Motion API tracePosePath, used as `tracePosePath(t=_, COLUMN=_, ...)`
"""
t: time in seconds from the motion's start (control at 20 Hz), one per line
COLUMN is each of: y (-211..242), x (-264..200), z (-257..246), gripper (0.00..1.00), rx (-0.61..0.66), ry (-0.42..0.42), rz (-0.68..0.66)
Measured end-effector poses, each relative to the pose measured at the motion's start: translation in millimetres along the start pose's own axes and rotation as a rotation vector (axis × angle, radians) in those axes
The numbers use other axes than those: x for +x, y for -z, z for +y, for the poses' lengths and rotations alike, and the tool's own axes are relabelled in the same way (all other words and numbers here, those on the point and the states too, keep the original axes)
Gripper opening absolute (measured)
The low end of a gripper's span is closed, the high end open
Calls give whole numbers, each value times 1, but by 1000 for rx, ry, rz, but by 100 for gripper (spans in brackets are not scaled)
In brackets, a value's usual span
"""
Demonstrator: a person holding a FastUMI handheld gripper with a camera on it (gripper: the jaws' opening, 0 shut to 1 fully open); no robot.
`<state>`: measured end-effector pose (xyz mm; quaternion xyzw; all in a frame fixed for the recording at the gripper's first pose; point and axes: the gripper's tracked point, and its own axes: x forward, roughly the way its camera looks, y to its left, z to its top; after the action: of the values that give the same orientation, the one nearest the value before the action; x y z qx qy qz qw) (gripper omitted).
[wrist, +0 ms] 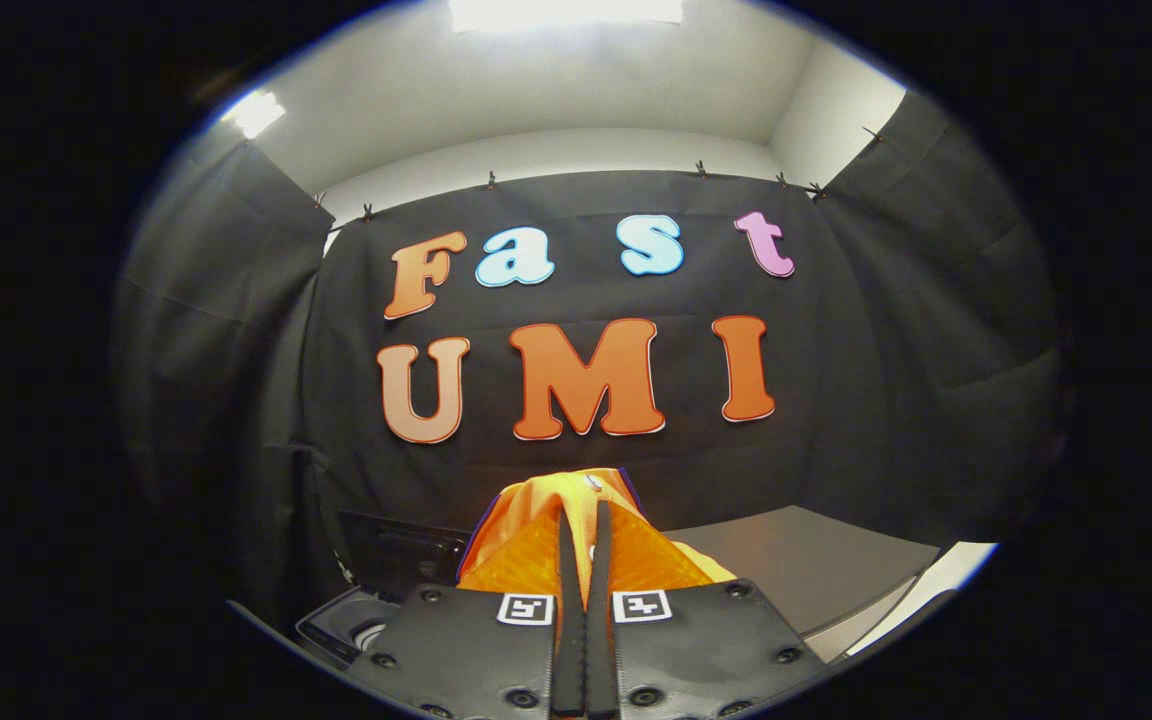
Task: Put the clothes into the washing machine and then close the washing machine lid.
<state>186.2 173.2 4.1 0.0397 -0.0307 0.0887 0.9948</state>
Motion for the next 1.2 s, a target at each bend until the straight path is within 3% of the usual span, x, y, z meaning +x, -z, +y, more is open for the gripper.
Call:
tracePosePath(t=0.25, y=-2, x=-1, z=55, gripper=8, rx=-45, ry=-44, rz=-8)
tracePosePath(t=0.85, y=18, x=25, z=166, gripper=8, rx=-22, ry=-105, rz=2)
tracePosePath(t=1.2, y=39, x=51, z=252, gripper=8, rx=-13, ry=-197, rz=16)
